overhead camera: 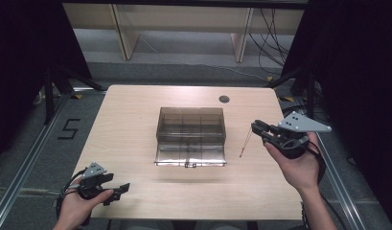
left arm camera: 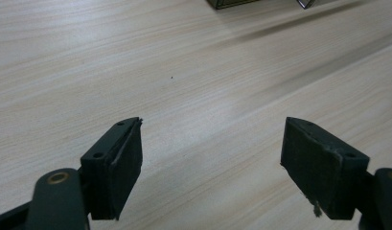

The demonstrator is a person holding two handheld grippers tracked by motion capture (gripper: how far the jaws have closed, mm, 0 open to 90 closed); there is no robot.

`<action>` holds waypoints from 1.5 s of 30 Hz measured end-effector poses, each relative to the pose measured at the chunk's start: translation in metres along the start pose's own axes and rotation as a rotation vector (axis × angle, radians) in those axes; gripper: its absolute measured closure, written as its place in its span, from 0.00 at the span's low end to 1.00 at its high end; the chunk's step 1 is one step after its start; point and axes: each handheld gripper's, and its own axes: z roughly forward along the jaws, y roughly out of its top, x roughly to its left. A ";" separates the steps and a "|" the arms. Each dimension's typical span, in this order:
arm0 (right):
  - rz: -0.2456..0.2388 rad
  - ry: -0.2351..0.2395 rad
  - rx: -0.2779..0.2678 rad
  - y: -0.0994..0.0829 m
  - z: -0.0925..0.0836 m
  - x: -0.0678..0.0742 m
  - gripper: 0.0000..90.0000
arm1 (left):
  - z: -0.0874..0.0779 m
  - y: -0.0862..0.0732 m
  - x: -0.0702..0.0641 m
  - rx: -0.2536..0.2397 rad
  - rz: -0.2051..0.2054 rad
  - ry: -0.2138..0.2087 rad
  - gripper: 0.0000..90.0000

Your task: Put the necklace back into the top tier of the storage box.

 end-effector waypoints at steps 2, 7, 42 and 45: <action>0.014 0.015 0.013 0.001 0.000 0.001 0.88 | 0.000 0.000 0.000 0.001 0.001 0.000 0.25; 0.031 0.013 0.003 0.004 0.000 0.003 0.88 | 0.000 0.000 0.001 0.006 0.003 -0.017 0.25; 0.009 0.024 -0.066 0.020 0.006 0.008 0.88 | 0.000 0.000 0.001 -0.016 0.004 -0.014 0.25; 0.010 0.028 -0.071 0.021 0.008 0.009 0.88 | 0.000 0.000 0.001 -0.014 0.003 -0.013 0.25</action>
